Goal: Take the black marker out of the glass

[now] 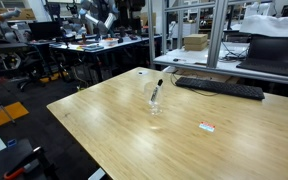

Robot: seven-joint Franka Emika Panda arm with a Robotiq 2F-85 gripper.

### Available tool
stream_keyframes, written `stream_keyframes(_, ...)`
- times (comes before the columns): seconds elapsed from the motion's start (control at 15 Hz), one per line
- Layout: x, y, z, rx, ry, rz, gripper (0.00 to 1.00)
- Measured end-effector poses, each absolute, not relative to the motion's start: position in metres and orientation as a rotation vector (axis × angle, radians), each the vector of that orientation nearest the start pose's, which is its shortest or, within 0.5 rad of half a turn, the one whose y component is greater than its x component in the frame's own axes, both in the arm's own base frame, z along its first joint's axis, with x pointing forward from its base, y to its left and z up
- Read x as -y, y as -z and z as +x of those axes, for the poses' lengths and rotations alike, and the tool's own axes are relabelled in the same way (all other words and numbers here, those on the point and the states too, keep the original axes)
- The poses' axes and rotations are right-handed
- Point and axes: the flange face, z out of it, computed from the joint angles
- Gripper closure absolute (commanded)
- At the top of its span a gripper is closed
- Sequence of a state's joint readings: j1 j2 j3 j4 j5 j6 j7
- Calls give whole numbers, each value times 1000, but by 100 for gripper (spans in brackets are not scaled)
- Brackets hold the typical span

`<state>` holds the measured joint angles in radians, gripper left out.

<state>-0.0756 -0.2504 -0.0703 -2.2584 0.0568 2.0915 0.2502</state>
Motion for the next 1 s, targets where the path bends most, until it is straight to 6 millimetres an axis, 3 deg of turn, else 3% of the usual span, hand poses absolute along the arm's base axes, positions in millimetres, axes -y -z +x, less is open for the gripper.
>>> stream_keyframes(0.33,2,-433,497,-806,393,-3030,0)
stream_keyframes(0.47,-14,-412,501,-836,460,-3079,0)
stream_keyframes(0.8,-16,-362,514,-859,472,-3144,0)
stream_keyframes(1.0,-16,-363,517,-850,478,-3143,0)
